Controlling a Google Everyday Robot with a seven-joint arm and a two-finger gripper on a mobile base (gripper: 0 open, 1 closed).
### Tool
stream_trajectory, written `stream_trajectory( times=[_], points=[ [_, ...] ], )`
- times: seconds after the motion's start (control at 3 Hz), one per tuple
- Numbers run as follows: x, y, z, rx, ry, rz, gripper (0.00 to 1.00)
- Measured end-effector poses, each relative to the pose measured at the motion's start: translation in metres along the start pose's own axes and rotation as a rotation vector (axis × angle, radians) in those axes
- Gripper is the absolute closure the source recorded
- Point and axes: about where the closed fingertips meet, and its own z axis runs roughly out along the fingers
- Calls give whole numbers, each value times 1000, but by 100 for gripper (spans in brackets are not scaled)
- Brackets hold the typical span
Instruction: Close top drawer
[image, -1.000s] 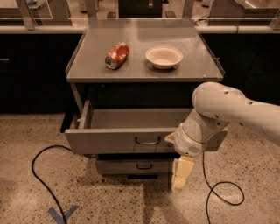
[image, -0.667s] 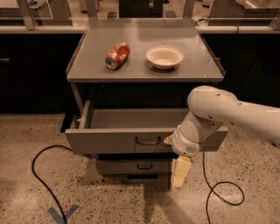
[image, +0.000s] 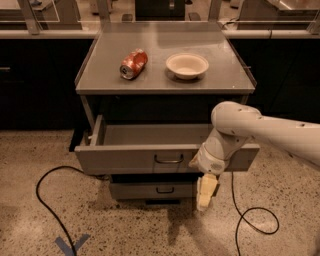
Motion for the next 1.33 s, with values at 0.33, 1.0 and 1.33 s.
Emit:
stream_trajectory(
  times=[0.33, 1.0, 1.33],
  points=[
    [11, -33, -6, 46, 11, 17, 0],
    [35, -75, -48, 176, 30, 62, 0],
    [35, -75, -48, 176, 30, 62, 0]
  ],
)
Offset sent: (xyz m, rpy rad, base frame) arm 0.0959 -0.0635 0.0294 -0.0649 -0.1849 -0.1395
